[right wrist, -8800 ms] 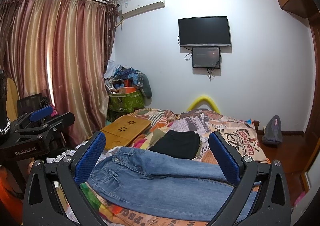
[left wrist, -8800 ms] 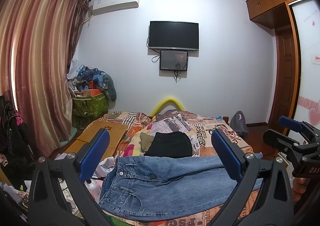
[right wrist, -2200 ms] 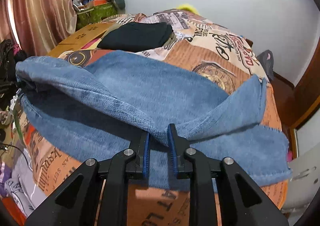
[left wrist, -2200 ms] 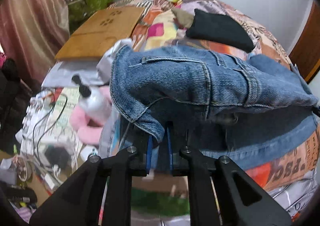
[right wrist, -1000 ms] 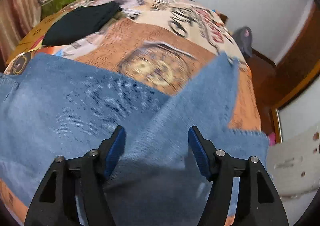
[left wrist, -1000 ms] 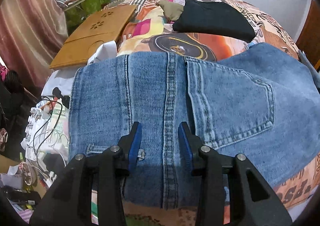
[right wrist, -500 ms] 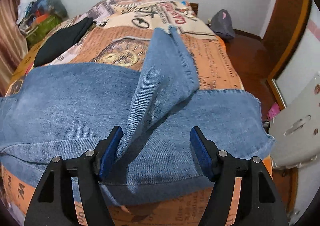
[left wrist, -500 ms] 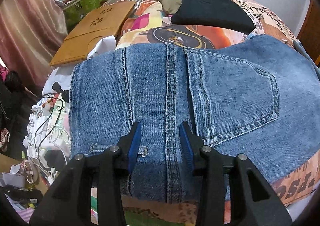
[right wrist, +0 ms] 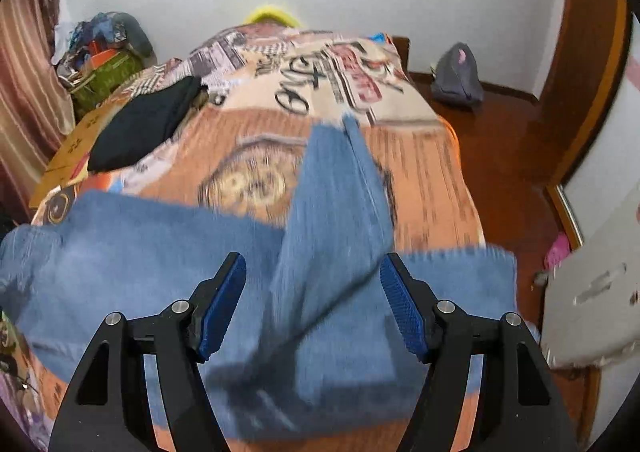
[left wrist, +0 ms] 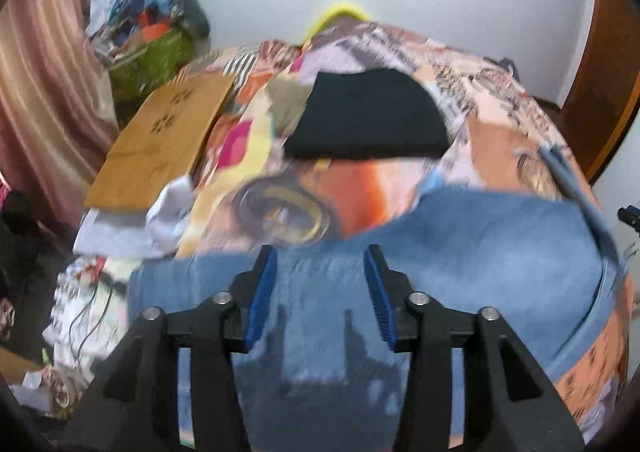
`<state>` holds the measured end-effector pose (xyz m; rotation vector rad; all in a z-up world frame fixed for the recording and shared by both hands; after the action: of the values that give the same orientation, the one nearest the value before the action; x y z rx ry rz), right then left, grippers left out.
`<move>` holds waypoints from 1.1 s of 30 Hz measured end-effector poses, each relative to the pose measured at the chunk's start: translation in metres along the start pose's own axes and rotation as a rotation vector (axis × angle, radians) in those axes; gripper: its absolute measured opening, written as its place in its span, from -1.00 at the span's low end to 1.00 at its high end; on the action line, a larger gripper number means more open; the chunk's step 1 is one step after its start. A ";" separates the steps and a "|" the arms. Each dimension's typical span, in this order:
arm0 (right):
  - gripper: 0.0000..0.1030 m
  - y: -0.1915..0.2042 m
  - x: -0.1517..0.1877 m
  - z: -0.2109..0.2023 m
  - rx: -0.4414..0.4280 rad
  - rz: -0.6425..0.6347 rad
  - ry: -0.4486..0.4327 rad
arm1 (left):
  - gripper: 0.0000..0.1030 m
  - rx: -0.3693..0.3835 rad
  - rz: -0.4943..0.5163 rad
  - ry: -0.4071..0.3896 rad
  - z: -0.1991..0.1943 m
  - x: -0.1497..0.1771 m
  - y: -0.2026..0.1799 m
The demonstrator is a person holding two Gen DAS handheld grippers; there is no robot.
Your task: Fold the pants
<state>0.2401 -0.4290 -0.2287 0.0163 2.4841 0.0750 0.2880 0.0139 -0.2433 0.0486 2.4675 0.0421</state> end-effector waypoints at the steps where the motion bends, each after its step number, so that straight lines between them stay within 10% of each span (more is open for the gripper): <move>1: 0.26 0.001 -0.009 0.005 0.003 -0.017 0.000 | -0.02 0.010 -0.004 -0.001 0.005 -0.008 -0.005; 13: 0.26 0.015 -0.060 0.132 0.008 -0.161 0.225 | -0.02 0.092 0.018 0.118 0.102 -0.033 -0.067; 20: -0.15 0.011 -0.080 0.192 0.056 -0.201 0.314 | -0.02 0.091 0.053 0.151 0.130 -0.026 -0.082; 24: -0.76 0.011 -0.084 0.186 0.068 -0.215 0.278 | -0.02 0.094 0.055 0.152 0.130 -0.027 -0.085; 33: -0.87 -0.027 -0.093 0.107 0.040 -0.088 0.109 | -0.02 0.129 0.076 0.122 0.098 -0.028 -0.111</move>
<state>0.3795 -0.4535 -0.2582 -0.0829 2.5911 -0.0111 0.3682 -0.0970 -0.3067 0.2016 2.5868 -0.0834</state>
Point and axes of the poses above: each gripper's, at about its wrist camera, not at the fingertips, and z roughly the way its jaws point, y to its left, x to its underside, the point moved 3 cm from there along z, roughly the way its jaws point
